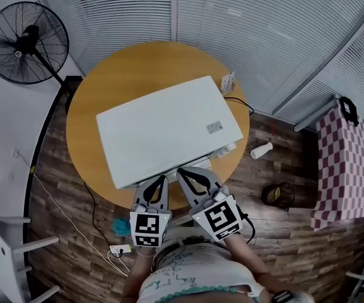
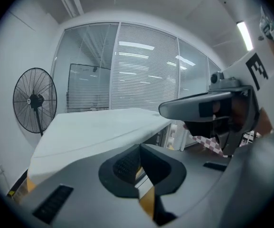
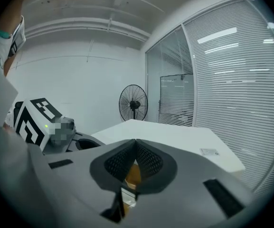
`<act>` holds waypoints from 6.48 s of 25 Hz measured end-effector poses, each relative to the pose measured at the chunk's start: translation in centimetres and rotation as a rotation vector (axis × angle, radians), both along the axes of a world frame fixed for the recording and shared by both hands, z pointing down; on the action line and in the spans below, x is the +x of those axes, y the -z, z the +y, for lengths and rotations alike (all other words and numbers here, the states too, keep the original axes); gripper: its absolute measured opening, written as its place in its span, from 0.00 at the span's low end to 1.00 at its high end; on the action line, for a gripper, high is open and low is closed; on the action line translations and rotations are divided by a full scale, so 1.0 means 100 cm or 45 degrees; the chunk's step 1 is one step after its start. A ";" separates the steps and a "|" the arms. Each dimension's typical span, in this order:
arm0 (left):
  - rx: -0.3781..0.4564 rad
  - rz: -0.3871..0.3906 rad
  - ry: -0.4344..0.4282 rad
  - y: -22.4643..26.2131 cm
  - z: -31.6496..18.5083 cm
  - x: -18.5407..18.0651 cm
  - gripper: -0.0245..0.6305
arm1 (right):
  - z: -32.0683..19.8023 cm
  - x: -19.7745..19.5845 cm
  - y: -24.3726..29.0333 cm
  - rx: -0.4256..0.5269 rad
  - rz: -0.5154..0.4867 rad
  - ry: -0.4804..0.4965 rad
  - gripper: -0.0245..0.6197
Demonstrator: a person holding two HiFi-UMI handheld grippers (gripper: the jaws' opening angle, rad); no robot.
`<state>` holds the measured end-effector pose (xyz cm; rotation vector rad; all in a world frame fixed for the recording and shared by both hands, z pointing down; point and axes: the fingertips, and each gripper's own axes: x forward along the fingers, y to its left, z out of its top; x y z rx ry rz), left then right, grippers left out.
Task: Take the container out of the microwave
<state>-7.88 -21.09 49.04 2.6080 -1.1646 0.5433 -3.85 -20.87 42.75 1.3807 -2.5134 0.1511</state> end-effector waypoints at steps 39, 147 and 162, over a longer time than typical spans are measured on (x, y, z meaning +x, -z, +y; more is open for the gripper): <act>-0.032 -0.569 -0.324 -0.107 -0.026 0.034 0.22 | 0.014 0.065 -0.024 -0.102 0.040 -0.288 0.03; -0.202 -0.851 0.060 -0.106 0.086 0.047 0.08 | 0.072 0.069 -0.025 -0.063 0.035 0.348 0.03; -0.186 -0.816 -0.005 -0.104 0.105 0.035 0.08 | 0.092 0.056 -0.021 -0.061 0.061 0.275 0.03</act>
